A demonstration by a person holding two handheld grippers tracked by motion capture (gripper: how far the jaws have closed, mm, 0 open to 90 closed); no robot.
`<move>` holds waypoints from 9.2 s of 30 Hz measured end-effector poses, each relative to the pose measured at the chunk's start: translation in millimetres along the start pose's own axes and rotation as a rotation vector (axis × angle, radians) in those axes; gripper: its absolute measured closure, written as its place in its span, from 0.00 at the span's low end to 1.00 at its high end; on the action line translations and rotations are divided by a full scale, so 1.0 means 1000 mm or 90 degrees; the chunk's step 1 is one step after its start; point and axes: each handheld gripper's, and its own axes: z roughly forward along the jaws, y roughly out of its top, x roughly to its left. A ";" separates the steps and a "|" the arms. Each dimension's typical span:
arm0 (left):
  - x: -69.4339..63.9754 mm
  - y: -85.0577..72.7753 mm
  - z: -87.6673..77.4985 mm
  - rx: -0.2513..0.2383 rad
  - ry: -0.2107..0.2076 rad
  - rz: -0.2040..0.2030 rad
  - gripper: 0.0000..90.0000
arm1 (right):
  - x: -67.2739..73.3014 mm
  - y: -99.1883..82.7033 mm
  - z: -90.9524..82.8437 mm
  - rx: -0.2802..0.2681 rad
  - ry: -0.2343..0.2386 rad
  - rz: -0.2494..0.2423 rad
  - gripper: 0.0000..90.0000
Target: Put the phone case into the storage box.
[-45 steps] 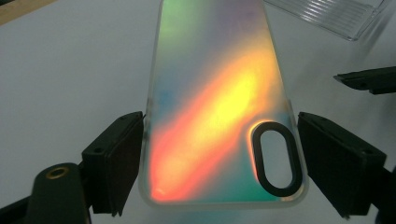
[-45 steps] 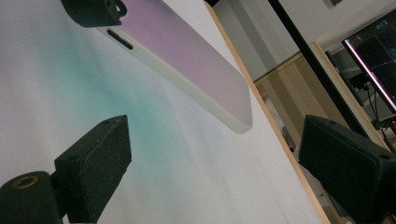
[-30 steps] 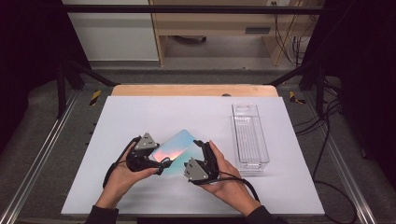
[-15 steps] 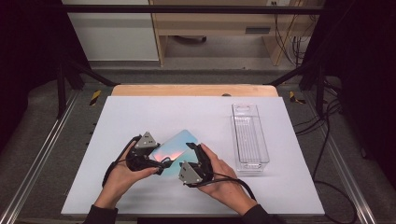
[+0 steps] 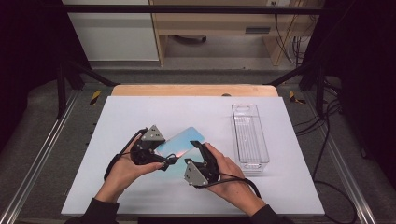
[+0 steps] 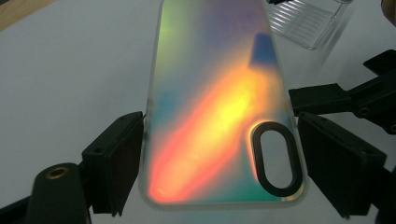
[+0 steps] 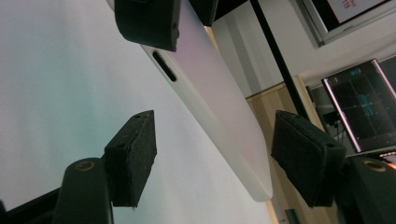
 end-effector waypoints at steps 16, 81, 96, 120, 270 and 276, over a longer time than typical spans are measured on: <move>-0.001 0.011 -0.001 0.020 -0.022 -0.002 0.19 | 0.008 0.007 0.002 -0.014 -0.019 -0.100 0.57; 0.028 -0.083 -0.017 -0.291 0.180 -0.128 0.06 | 0.016 -0.010 0.016 0.028 -0.006 -0.169 0.91; 0.017 -0.122 -0.026 -0.346 0.233 -0.135 0.03 | 0.009 -0.012 0.025 0.041 0.004 -0.136 0.91; 0.014 -0.137 -0.034 -0.359 0.260 -0.148 0.03 | -0.050 -0.022 0.017 0.013 0.007 0.123 0.91; 0.019 -0.138 -0.032 -0.369 0.246 -0.140 0.02 | -0.182 -0.162 0.015 0.104 -0.104 0.722 0.90; 0.020 -0.139 -0.032 -0.370 0.247 -0.141 0.02 | -0.178 -0.167 0.025 0.124 -0.104 0.728 0.90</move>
